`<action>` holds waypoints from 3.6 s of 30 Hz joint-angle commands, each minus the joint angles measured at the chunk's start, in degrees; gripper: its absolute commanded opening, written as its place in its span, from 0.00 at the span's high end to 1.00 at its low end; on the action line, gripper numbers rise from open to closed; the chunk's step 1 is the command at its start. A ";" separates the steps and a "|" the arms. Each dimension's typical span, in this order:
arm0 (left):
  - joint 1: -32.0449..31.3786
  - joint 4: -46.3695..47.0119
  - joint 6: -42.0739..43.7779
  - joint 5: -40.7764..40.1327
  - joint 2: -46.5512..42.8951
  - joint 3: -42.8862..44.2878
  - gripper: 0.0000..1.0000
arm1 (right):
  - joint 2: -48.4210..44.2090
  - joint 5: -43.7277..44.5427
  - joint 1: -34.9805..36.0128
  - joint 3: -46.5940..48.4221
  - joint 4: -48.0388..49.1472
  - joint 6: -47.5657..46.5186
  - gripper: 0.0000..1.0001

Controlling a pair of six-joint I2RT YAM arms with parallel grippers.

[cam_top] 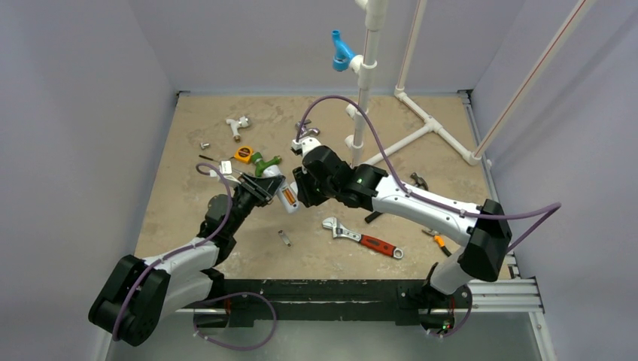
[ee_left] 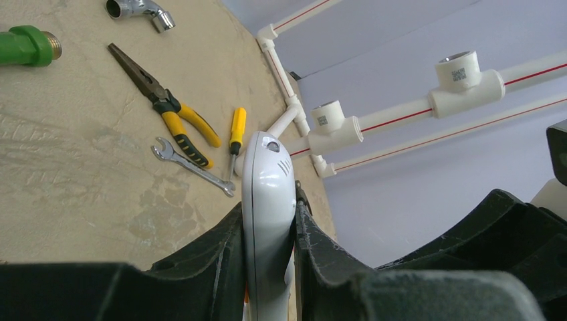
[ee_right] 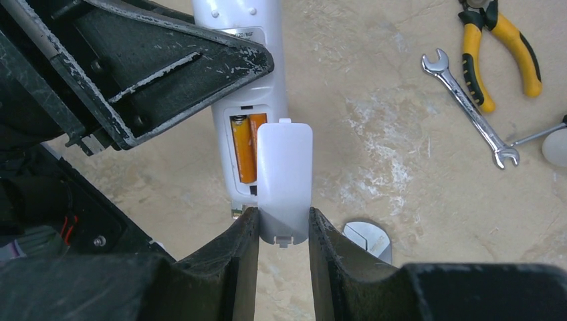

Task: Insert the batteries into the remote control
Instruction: Load the battery cover into the remote control.

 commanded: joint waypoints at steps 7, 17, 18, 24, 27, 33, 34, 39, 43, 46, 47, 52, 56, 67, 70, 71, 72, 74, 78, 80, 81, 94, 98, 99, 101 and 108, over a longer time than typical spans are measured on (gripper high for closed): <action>-0.42 5.56 -0.70 -0.55 -0.16 1.99 1.00 | 2.78 -0.76 1.89 5.31 -0.26 2.20 0.83; -0.42 5.65 -0.81 -0.21 -0.22 2.08 1.00 | 4.27 -0.70 2.34 6.06 0.05 2.22 0.83; -0.42 5.67 -0.81 -0.11 -0.18 2.12 1.00 | 4.38 -0.70 2.34 6.01 0.05 2.16 0.83; -0.42 5.76 -0.81 0.14 -0.31 2.11 1.00 | 5.03 -0.32 2.43 6.00 0.22 2.04 0.83; -0.40 5.76 -0.81 0.13 -0.28 2.12 1.00 | 5.36 -0.30 2.43 6.09 0.37 2.00 0.83; -0.42 5.75 -0.81 0.12 -0.31 2.13 1.00 | 5.82 -0.48 2.43 6.18 0.96 1.91 0.83; -0.42 5.76 -0.81 0.12 -0.27 2.11 1.00 | 5.90 -0.54 2.47 6.24 1.12 1.89 0.83; -0.40 5.91 -0.99 0.12 -0.28 1.83 1.00 | 6.02 -0.99 2.45 6.03 2.44 2.09 0.83; -0.42 6.15 -1.21 0.32 -0.19 1.76 1.00 | 5.98 -1.11 2.49 5.72 3.85 2.19 0.83; -0.38 6.29 -1.34 0.38 -0.23 1.57 1.00 | 6.03 -1.35 2.49 5.68 4.44 2.18 0.83; -0.41 6.34 -1.41 0.46 -0.21 1.57 1.00 | 6.08 -1.57 2.44 5.63 4.71 2.25 0.83; -0.42 7.38 -2.07 0.56 -0.05 1.12 1.00 | 6.51 -2.05 2.52 5.87 4.78 2.07 0.83; -0.39 7.93 -2.72 0.94 0.03 1.03 1.00 | 6.76 -1.71 2.51 5.53 4.92 2.01 0.83; -0.42 8.20 -3.65 1.04 0.08 0.99 1.00 | 7.57 -1.34 2.51 5.99 5.14 1.57 0.74; -0.42 8.51 -4.04 1.01 0.27 0.93 1.00 | 7.69 -1.11 2.50 6.07 5.05 1.35 0.71; -0.42 8.63 -4.20 1.07 0.29 0.90 1.00 | 7.69 -1.03 2.47 6.03 4.98 1.25 0.70; -0.42 8.68 -4.29 1.07 0.37 0.90 1.00 | 7.62 -0.82 2.51 6.05 4.99 1.13 0.70; -0.42 8.82 -4.51 1.16 0.50 0.81 1.00 | 7.58 -0.30 2.51 6.08 4.81 0.87 0.69; -0.42 9.07 -4.98 1.23 0.60 0.80 1.00 | 7.25 0.60 2.51 5.86 4.72 0.40 0.68; -0.40 9.28 -5.21 1.26 0.84 0.81 1.00 | 7.25 0.68 2.51 6.01 4.54 0.29 0.66; -0.42 9.43 -5.37 1.26 0.90 0.88 1.00 | 7.25 0.72 2.51 6.07 4.53 0.25 0.65; -0.42 10.33 -6.02 1.35 2.43 0.98 1.00 | 5.79 1.70 2.51 5.92 5.13 -0.75 0.57; -0.42 10.44 -6.17 1.37 2.66 0.88 1.00 | 4.76 2.30 2.51 5.44 5.69 -0.90 0.56; -0.42 10.50 -6.10 1.35 2.66 0.89 1.00 | 4.55 2.44 2.51 5.31 5.82 -0.86 0.55; -0.42 10.51 -6.11 1.35 2.67 0.87 1.00 | 4.19 2.51 2.51 5.06 6.09 -0.97 0.55; -0.42 10.75 -6.26 1.26 2.69 0.54 1.00 | 0.93 3.38 2.54 2.72 9.10 -0.91 0.48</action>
